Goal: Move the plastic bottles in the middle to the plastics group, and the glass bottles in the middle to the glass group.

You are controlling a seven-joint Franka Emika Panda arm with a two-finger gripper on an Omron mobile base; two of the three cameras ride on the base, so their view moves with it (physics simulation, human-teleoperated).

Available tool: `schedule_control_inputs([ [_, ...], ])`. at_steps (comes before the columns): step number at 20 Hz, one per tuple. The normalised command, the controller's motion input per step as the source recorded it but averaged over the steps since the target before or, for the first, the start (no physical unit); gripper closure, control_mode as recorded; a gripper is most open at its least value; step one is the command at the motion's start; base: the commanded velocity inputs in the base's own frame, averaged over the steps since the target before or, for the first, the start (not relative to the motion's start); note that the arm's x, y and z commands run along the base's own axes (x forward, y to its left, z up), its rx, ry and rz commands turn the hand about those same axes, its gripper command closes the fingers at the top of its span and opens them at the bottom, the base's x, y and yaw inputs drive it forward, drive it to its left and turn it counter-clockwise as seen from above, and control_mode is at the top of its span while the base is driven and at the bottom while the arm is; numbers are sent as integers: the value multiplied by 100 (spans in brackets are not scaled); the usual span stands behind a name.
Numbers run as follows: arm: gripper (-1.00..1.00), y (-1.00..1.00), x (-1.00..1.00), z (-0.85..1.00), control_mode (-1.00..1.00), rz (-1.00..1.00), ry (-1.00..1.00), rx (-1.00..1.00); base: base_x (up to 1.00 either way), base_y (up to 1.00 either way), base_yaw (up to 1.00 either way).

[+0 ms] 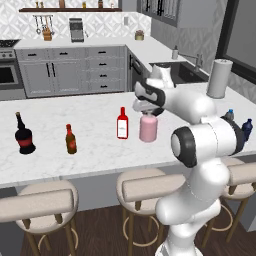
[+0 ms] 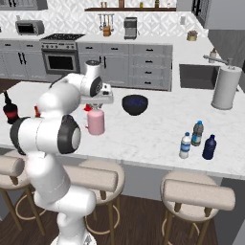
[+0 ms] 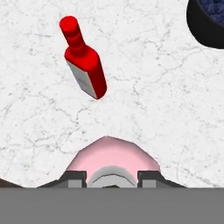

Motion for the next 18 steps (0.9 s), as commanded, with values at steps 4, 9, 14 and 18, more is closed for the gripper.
schedule_control_inputs([
  [4,100,69,-63,20,-100,1,0,0,0,0,0],
  [9,100,85,-40,20,-100,6,0,0,0,0,0],
  [14,100,100,-20,14,-100,9,1,0,0,0,0],
  [18,100,100,-16,18,-100,9,1,0,0,0,0],
])
